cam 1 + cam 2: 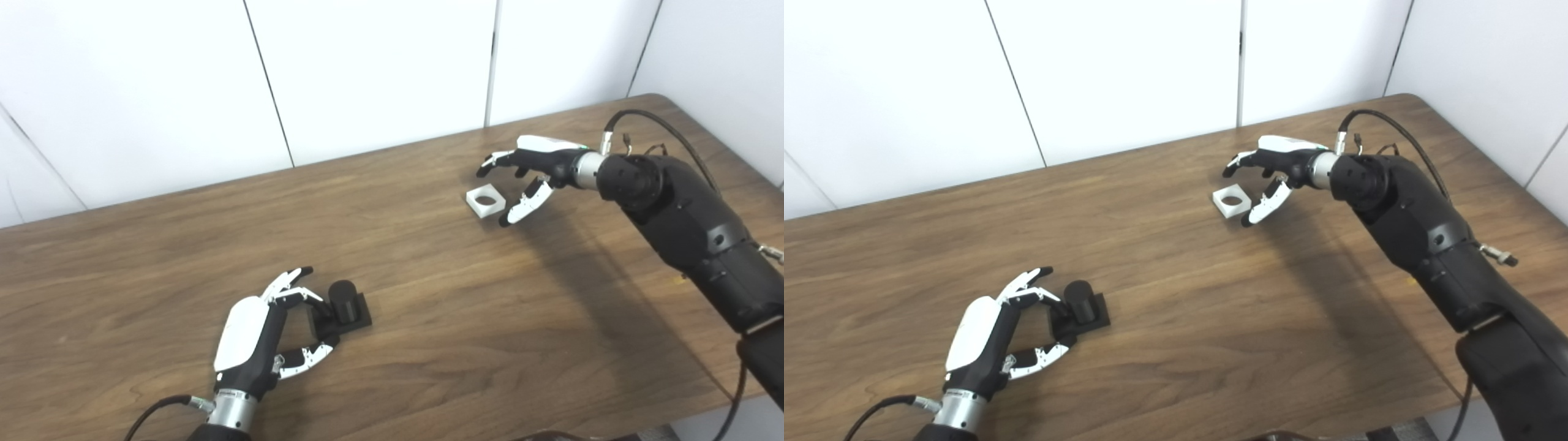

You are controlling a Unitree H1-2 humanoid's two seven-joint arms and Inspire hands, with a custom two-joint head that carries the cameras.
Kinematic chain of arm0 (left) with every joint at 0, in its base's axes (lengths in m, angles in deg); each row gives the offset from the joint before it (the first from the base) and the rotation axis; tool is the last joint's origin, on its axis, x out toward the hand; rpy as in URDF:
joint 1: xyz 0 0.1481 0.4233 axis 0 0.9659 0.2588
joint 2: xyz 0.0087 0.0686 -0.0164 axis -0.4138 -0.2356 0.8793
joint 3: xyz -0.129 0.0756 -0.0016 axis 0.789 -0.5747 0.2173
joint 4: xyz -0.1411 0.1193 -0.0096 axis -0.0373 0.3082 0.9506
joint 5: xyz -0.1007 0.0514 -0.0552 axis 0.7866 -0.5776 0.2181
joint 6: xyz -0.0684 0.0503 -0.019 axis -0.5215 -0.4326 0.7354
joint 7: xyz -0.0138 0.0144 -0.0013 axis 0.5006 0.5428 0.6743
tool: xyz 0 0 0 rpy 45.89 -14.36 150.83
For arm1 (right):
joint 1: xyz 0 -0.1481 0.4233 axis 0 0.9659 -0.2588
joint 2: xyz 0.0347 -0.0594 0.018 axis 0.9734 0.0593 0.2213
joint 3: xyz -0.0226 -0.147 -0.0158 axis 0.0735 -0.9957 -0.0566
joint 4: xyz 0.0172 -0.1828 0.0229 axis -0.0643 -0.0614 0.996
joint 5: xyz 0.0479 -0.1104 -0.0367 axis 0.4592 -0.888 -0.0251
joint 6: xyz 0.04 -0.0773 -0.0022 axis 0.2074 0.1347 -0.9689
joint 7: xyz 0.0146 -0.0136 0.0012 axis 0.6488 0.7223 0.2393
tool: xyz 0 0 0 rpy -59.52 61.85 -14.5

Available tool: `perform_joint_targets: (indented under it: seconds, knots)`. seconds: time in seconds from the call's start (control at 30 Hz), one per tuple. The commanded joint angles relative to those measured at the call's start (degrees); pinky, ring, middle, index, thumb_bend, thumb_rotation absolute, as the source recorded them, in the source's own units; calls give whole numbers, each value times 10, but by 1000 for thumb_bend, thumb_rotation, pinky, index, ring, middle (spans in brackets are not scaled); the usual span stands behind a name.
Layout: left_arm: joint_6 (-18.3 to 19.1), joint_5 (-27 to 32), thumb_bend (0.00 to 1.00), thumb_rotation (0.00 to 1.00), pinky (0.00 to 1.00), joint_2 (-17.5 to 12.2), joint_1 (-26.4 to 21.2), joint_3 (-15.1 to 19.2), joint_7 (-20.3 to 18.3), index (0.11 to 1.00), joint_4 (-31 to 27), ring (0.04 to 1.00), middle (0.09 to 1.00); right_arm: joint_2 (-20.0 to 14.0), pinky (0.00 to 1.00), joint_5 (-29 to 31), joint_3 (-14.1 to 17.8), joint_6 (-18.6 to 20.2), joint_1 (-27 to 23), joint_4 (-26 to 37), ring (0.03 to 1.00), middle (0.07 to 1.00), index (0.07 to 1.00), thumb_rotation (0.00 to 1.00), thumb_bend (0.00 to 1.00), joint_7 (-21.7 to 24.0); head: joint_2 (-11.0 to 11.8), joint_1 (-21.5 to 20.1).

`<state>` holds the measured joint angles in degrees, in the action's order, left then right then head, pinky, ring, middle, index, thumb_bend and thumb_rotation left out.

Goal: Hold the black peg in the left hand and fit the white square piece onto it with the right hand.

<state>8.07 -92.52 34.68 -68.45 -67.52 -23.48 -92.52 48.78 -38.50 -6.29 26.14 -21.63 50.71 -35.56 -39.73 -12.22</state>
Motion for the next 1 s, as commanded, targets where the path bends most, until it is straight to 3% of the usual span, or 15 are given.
perform_joint_targets:
  seconds: [0.0, 0.67, 0.87, 0.97]
  knots:
    - [2, -5, 524, 64, 814, -6, 1, 2, 0, 488, -7, 919, 898, -7, 836, -5, 2, -7, -30, 8, 956, 968, 871, 225, 662, -16, 0, 0]
    - [4, -4, 524, 64, 798, -7, -1, 4, -4, 489, -12, 919, 897, 15, 773, -42, -37, -40, -52, -84, 912, 950, 861, 238, 640, -62, 0, 7]
    - [4, -3, 524, 65, 795, -8, -1, 6, -6, 489, -15, 918, 897, 16, 730, -67, -48, -47, -54, -104, 887, 915, 677, 247, 568, -93, -1, 7]
    - [5, -5, 524, 67, 799, -9, -1, 6, -9, 489, -16, 921, 900, 17, 729, -76, -52, -39, -54, -109, 881, 903, 646, 272, 550, -97, 0, 8]
